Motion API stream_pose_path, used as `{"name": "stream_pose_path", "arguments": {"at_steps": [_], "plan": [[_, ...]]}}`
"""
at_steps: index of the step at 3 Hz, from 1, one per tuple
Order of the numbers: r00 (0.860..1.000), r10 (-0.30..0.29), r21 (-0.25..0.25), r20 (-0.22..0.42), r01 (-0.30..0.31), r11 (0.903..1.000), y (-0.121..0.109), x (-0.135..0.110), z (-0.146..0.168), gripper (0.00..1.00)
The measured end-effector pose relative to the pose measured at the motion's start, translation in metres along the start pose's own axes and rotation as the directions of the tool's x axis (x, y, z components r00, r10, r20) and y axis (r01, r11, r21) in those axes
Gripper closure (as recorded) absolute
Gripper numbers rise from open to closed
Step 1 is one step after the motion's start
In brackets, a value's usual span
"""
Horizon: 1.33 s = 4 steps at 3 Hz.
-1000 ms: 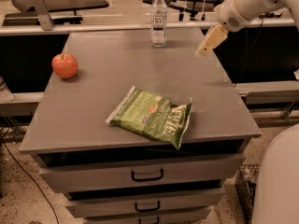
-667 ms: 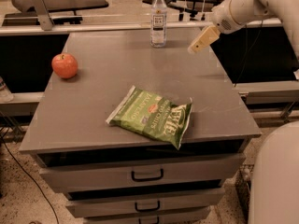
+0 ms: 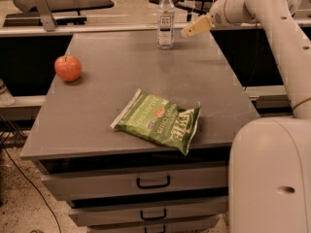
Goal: Move blue plastic bottle near green jalapeno chip bag
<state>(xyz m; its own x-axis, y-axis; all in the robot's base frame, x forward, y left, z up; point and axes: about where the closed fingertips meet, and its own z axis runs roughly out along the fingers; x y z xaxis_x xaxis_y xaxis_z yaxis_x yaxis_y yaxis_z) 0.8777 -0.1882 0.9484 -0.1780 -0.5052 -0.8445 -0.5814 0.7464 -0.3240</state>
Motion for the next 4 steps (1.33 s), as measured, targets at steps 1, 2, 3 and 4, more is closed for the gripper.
{"name": "stream_pose_path", "arguments": {"at_steps": [1, 2, 3, 4], "plan": [[0.997, 0.064, 0.004, 0.038, -0.064, 0.9979, 0.003, -0.024, 0.018, 0.0], [0.987, 0.132, -0.039, 0.088, -0.129, 0.9909, 0.019, -0.039, 0.041, 0.0], [0.972, 0.19, -0.095, 0.135, -0.178, 0.9794, 0.037, -0.053, 0.062, 0.0], [0.962, 0.219, -0.157, 0.161, -0.194, 0.9684, 0.056, -0.064, 0.076, 0.0]]}}
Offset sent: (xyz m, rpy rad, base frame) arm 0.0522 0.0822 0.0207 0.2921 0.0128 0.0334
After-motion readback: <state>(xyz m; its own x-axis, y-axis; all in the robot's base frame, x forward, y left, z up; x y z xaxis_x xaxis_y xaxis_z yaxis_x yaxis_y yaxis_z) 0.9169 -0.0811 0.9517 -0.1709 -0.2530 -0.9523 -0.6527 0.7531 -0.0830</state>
